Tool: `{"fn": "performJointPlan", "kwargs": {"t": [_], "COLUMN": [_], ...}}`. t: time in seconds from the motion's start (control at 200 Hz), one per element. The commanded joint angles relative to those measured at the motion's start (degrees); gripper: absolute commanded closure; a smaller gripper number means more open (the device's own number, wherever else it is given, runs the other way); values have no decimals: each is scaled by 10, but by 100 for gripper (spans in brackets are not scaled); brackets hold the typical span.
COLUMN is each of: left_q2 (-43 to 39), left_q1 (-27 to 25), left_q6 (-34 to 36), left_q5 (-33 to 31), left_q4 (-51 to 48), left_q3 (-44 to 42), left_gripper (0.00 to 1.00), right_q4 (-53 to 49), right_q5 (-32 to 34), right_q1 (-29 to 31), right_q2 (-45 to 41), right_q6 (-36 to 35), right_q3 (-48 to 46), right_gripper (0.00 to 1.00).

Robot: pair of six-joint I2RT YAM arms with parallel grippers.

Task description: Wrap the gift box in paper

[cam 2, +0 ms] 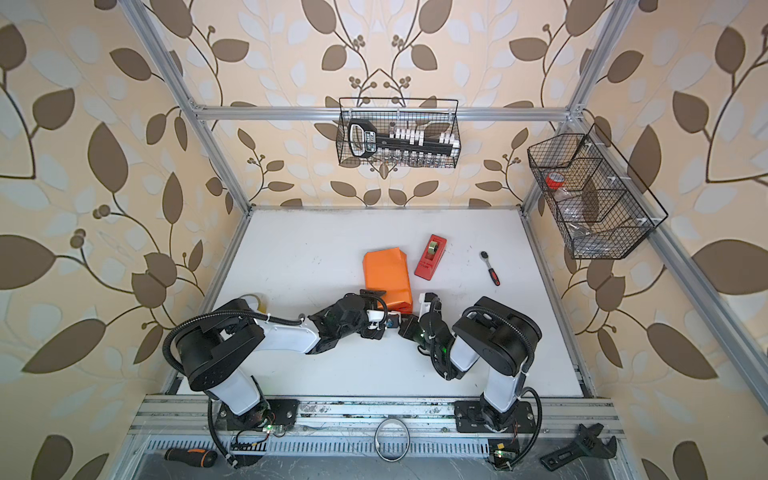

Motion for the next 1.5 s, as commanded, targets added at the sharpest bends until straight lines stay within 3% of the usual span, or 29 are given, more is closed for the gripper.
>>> {"fn": "performJointPlan", "kwargs": {"t": [0.0, 0.315, 0.595, 0.735, 0.985, 1.494], "left_q2": [20, 11, -150, -197, -187, -44], "left_q1": [5, 10, 3, -7, -16, -15], "left_q6": [47, 37, -76, -105, -97, -56], "left_q5": [-11, -8, 70, 107, 125, 66], "left_q4": [-8, -17, -110, -142, -167, -147], "left_q3": [11, 6, -16, -45, -41, 22], "left_gripper": [1, 2, 2, 15, 52, 65], "right_q4": [6, -2, 0, 0, 0, 2], "right_q5": [8, 9, 9, 9, 10, 8], "right_q1": [3, 3, 3, 3, 3, 1], "right_q2": [7, 0, 7, 6, 3, 2], "right_q6": [7, 0, 0, 0, 0, 0], "right_q3": [-9, -12, -10, -11, -13, -16], "right_gripper": [93, 93, 93, 93, 94, 94]}}
